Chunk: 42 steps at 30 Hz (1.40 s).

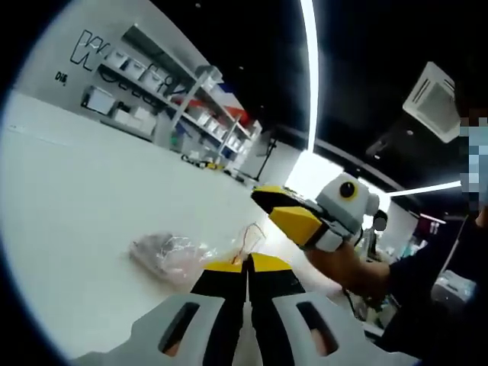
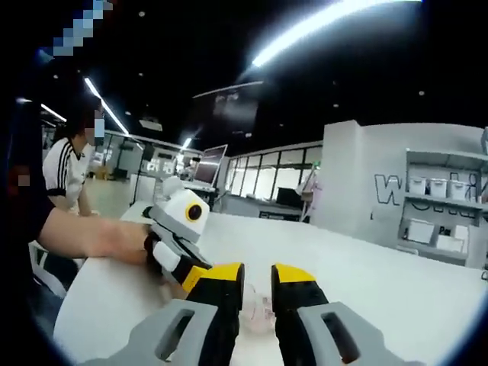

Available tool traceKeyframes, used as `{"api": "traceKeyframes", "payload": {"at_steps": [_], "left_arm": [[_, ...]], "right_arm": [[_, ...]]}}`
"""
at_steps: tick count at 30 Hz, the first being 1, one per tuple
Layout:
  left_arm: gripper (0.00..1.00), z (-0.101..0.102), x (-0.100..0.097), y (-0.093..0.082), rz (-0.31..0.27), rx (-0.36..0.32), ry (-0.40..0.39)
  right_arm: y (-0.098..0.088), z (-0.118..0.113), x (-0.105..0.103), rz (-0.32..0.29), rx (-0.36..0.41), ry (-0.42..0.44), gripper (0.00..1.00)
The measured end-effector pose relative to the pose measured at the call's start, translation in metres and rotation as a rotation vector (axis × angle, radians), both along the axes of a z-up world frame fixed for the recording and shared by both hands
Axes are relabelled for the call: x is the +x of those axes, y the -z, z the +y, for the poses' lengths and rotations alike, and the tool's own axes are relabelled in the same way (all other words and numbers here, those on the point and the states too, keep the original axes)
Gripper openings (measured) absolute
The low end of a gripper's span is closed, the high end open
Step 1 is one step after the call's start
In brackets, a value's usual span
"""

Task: Open the resealable bag by pulling the two sides of the seal apart until the entire bag opening is separated and visibly accessible.

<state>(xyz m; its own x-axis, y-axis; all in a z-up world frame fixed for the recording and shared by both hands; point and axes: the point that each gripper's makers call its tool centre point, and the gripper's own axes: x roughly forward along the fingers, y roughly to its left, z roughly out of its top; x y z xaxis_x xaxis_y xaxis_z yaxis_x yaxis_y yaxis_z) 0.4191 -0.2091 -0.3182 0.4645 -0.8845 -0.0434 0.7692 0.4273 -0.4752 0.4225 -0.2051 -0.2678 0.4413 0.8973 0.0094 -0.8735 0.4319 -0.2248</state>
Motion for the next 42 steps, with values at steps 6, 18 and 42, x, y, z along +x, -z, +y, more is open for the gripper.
{"api": "traceKeyframes", "payload": {"at_steps": [6, 18, 42], "left_arm": [[0.00, 0.002, 0.003, 0.000, 0.000, 0.001, 0.002], [0.00, 0.002, 0.004, 0.000, -0.002, 0.003, 0.003], [0.00, 0.001, 0.001, 0.001, -0.009, 0.013, 0.003]], "right_arm": [[0.008, 0.003, -0.004, -0.019, -0.055, -0.002, 0.10], [0.010, 0.006, -0.014, -0.168, -0.226, -0.009, 0.11], [0.014, 0.002, -0.008, -0.262, -0.474, -0.008, 0.13]]}}
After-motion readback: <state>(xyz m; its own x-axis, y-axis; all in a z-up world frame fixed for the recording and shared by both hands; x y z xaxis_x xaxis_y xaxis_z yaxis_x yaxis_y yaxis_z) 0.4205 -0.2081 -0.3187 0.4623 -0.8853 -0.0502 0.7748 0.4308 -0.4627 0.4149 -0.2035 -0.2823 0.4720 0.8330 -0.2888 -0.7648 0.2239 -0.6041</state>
